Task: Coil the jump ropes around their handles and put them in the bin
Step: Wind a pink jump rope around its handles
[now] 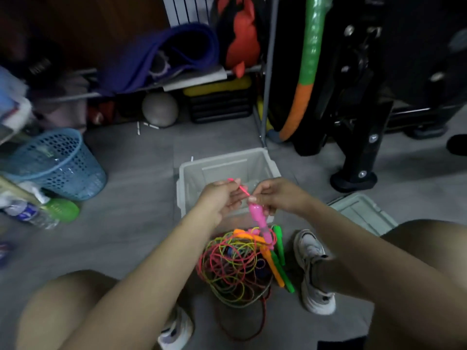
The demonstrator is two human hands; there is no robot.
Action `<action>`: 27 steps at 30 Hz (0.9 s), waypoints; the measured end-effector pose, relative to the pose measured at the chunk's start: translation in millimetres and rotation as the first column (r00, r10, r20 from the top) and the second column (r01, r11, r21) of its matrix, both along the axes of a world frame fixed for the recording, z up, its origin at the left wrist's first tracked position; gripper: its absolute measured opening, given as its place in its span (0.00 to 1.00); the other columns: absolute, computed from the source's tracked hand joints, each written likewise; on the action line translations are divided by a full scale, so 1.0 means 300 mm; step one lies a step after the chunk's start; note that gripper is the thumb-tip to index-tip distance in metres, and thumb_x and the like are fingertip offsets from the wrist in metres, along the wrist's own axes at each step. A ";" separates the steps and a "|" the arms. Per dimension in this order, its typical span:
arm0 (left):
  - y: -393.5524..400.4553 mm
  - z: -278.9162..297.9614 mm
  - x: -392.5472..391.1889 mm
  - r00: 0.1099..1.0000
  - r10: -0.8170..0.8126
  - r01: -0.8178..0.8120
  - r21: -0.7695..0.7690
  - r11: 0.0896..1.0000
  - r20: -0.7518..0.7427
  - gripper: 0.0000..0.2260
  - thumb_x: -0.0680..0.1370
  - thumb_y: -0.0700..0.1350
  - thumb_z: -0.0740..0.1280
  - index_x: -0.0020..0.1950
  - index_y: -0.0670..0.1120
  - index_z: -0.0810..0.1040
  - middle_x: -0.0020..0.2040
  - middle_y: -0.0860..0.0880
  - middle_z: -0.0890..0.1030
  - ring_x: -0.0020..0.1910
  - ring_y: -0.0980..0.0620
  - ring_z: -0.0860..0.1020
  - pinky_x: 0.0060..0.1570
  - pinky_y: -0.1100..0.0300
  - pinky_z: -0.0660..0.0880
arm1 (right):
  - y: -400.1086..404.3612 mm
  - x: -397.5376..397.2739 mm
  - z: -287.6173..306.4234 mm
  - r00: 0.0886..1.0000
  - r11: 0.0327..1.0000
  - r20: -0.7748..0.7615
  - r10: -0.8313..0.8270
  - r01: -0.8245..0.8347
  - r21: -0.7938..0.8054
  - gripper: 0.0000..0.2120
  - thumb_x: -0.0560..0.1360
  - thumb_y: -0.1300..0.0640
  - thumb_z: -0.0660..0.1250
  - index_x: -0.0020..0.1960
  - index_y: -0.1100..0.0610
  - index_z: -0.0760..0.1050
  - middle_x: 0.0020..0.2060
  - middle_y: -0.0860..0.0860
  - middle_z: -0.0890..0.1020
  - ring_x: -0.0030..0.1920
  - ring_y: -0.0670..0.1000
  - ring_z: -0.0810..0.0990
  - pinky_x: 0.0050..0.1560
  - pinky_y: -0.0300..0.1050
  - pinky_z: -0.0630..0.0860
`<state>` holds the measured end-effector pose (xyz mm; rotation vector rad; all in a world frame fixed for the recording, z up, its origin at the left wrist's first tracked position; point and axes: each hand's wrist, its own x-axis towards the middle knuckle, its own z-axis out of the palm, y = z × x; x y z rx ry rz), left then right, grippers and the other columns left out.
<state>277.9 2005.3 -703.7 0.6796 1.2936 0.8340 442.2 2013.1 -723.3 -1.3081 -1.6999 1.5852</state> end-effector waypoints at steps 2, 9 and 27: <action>-0.019 0.088 -0.019 0.996 -0.060 0.067 0.099 0.993 -0.073 0.06 0.81 0.41 0.60 0.46 0.45 0.75 0.34 0.50 0.78 0.31 0.55 0.78 0.35 0.65 0.76 | -0.005 -0.008 0.076 1.000 0.999 0.019 -0.003 0.002 0.043 0.04 0.73 0.60 0.70 0.39 0.56 0.77 0.27 0.49 0.80 0.26 0.44 0.78 0.30 0.38 0.74; -0.107 0.202 -0.117 0.902 -0.427 0.419 0.357 0.835 -0.059 0.10 0.81 0.40 0.58 0.50 0.42 0.79 0.28 0.54 0.67 0.26 0.56 0.66 0.33 0.63 0.68 | -0.067 -0.048 0.212 0.985 0.979 -0.056 0.163 -0.154 0.134 0.15 0.81 0.48 0.53 0.67 0.47 0.68 0.60 0.37 0.73 0.59 0.29 0.70 0.63 0.28 0.63; -0.009 0.109 -0.253 0.941 0.281 -0.319 0.219 0.922 0.187 0.10 0.82 0.41 0.56 0.43 0.46 0.72 0.26 0.54 0.70 0.19 0.61 0.61 0.18 0.70 0.57 | -0.001 -0.045 0.203 0.991 0.972 -0.026 -0.134 0.136 0.192 0.11 0.80 0.63 0.57 0.42 0.57 0.74 0.30 0.53 0.73 0.28 0.43 0.76 0.29 0.40 0.74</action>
